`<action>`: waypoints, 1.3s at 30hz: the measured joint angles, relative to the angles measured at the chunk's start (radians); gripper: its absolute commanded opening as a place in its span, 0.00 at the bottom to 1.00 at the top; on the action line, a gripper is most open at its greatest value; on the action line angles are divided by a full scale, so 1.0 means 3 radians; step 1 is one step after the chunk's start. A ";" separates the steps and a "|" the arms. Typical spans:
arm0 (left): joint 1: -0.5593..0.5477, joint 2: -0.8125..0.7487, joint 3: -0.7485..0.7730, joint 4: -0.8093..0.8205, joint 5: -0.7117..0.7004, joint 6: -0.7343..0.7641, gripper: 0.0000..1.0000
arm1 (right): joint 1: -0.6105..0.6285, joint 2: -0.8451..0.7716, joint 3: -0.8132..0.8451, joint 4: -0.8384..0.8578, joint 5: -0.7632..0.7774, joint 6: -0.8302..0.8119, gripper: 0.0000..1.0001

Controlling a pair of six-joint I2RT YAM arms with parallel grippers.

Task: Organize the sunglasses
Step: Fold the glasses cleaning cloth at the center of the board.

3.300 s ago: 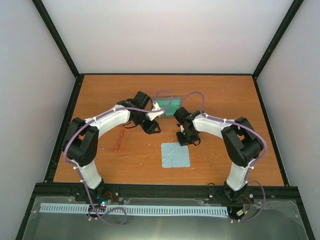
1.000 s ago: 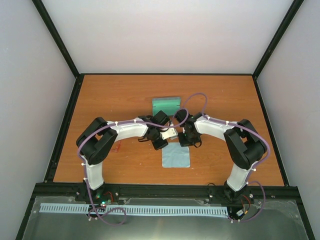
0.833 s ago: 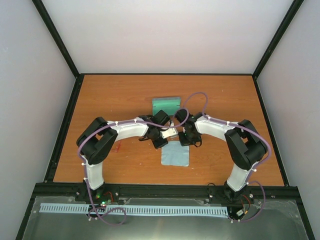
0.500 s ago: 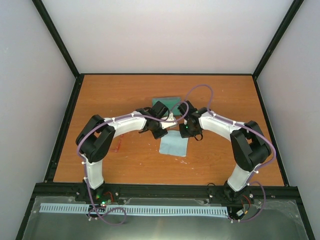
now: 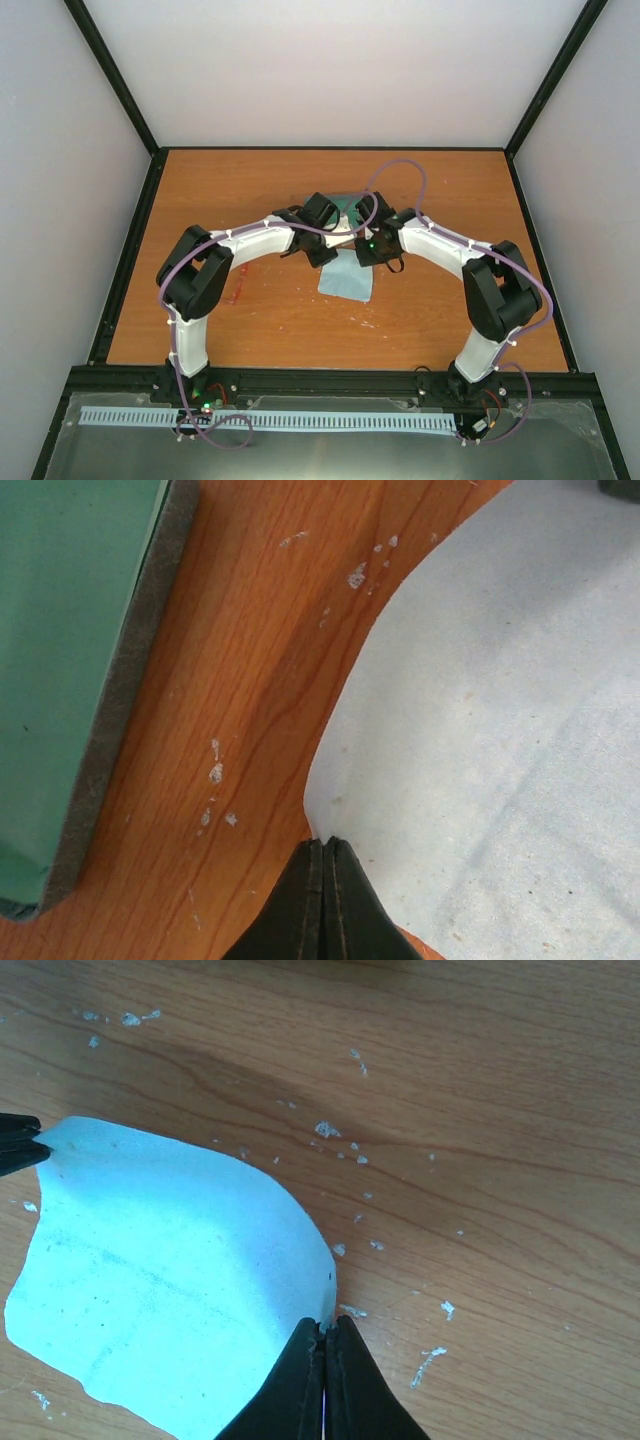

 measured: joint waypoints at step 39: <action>-0.0107 -0.0187 -0.0567 -0.0043 0.0319 -0.0085 0.01 | 0.0010 -0.0270 -0.0793 0.0362 -0.0771 -0.0003 0.07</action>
